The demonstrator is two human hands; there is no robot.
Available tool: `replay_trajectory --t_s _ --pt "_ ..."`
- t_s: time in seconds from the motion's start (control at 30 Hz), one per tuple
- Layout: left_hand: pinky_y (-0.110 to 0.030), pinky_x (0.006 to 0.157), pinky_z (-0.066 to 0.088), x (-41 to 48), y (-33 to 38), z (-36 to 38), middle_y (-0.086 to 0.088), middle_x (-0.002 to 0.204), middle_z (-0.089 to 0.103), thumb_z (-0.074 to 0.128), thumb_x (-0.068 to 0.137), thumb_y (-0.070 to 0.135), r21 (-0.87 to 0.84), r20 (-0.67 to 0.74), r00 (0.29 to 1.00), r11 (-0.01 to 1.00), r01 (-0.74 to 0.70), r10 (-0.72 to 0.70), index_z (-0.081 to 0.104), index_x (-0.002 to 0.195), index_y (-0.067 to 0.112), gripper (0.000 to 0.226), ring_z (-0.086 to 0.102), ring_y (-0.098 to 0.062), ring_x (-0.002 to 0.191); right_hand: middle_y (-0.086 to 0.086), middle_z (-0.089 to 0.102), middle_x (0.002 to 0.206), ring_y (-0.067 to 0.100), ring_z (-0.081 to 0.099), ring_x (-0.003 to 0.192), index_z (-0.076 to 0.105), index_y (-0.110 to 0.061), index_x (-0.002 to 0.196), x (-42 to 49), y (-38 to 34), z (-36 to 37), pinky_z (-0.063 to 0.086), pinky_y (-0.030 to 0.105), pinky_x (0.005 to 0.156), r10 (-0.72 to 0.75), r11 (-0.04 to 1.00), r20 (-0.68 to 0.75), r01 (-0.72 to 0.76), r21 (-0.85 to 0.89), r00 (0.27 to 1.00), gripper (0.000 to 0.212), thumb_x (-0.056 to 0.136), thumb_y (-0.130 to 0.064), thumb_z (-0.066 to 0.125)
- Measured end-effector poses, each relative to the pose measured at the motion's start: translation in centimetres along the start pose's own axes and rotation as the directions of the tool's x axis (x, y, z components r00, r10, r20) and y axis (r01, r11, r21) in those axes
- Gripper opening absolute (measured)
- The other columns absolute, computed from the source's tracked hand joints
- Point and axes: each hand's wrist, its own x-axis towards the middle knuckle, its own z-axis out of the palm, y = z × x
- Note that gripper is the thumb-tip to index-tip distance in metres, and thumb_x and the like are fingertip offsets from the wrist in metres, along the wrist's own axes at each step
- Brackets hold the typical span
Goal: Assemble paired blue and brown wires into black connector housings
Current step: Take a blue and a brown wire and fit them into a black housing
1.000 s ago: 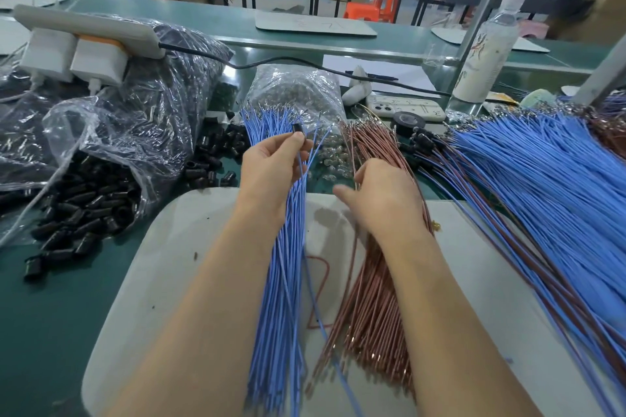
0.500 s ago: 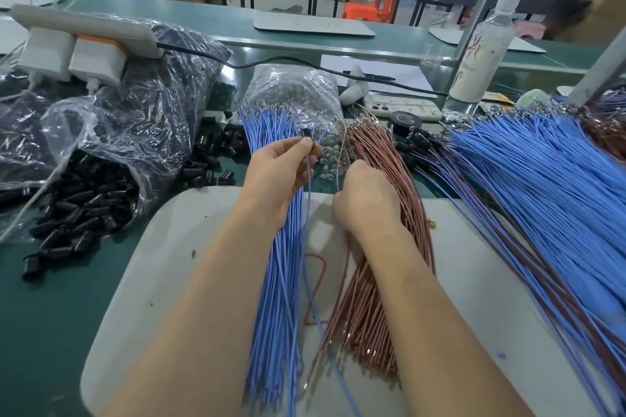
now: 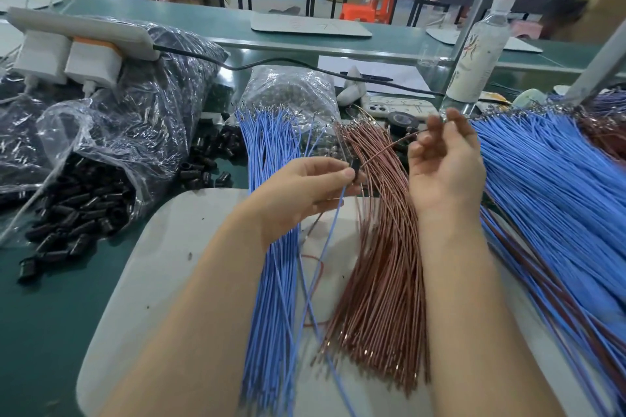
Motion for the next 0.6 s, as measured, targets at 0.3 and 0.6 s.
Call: replay_trajectory --t_s 0.3,0.6 --pt "-0.016 0.076 0.053 0.6 -0.3 -0.3 0.004 0.080 0.072 0.057 0.091 0.007 -0.008 -0.093 0.986 0.990 -0.142 0.141 0.065 0.091 0.010 0.009 0.066 -0.004 0.077 0.005 0.066 0.074 0.014 0.061 0.063 0.065 -0.012 0.078 -1.1 3.0 0.4 0.055 0.030 0.068 0.249 0.637 0.224 0.015 -0.771 0.942 0.019 0.095 -0.011 0.055" --pt "-0.026 0.086 0.049 0.8 -0.4 -0.7 -0.004 0.102 0.070 0.059 0.092 0.014 0.410 -0.267 0.934 0.905 -0.113 0.238 0.061 0.107 0.013 0.015 0.066 -0.017 0.095 0.003 0.070 0.072 0.010 0.064 0.057 0.051 -0.019 0.088 -0.9 1.7 0.4 0.051 0.020 0.054 -0.290 0.712 0.147 0.316 -0.627 0.946 0.017 0.102 -0.020 0.042"
